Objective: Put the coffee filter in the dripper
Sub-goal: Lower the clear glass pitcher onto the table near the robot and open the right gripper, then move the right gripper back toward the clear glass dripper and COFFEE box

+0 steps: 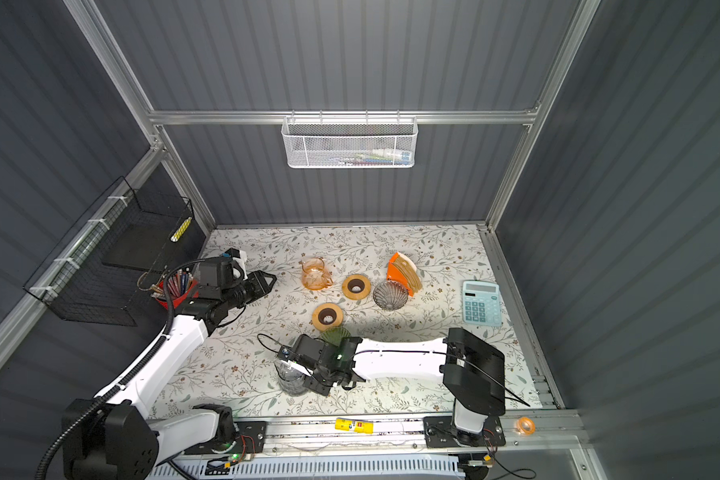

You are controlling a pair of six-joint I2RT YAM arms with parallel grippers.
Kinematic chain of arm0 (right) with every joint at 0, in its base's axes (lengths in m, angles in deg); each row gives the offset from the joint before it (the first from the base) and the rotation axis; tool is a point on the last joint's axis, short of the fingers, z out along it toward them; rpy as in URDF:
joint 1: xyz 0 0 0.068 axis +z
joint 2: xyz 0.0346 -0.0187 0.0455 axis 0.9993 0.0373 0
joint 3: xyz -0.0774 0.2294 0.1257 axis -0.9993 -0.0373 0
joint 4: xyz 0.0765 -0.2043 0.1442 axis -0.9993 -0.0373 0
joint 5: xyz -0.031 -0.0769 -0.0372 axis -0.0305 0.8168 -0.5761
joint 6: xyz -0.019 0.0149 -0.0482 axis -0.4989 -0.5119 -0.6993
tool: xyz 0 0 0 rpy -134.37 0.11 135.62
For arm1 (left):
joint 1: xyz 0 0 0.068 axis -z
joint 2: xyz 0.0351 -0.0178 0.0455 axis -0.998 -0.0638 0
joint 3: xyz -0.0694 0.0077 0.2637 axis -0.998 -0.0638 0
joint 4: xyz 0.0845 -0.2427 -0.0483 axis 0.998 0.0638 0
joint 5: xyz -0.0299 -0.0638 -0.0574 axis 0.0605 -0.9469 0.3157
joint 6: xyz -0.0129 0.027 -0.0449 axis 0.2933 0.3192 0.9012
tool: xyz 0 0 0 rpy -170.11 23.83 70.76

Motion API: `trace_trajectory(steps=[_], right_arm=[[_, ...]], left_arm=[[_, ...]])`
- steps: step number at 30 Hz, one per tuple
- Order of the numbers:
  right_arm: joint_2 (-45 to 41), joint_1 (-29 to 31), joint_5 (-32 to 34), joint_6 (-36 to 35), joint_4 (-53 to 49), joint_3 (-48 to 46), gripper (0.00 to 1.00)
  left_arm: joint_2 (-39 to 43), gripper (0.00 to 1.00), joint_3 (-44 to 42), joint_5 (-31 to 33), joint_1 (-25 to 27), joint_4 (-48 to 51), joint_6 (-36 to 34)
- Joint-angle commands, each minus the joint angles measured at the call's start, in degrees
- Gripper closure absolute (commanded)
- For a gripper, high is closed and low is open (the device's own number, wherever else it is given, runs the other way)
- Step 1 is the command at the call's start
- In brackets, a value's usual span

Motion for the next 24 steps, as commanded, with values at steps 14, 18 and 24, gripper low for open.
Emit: trace_trajectory(steps=[14, 18, 24], right_arm=[[-4.3, 1.9, 3.0, 1.3, -1.2, 4.0, 0.63], [-5.4, 1.8, 4.5, 1.7, -1.2, 4.7, 0.62], [-7.7, -1.7, 3.1, 5.5, -1.4, 6.3, 0.63]], left_arm=[[0.5, 0.55, -0.2, -1.0, -0.3, 0.9, 0.3], [0.2, 0.55, 0.6, -0.9, -0.3, 1.8, -0.2], [-1.0, 0.55, 2.2, -4.1, -0.1, 4.0, -1.5]])
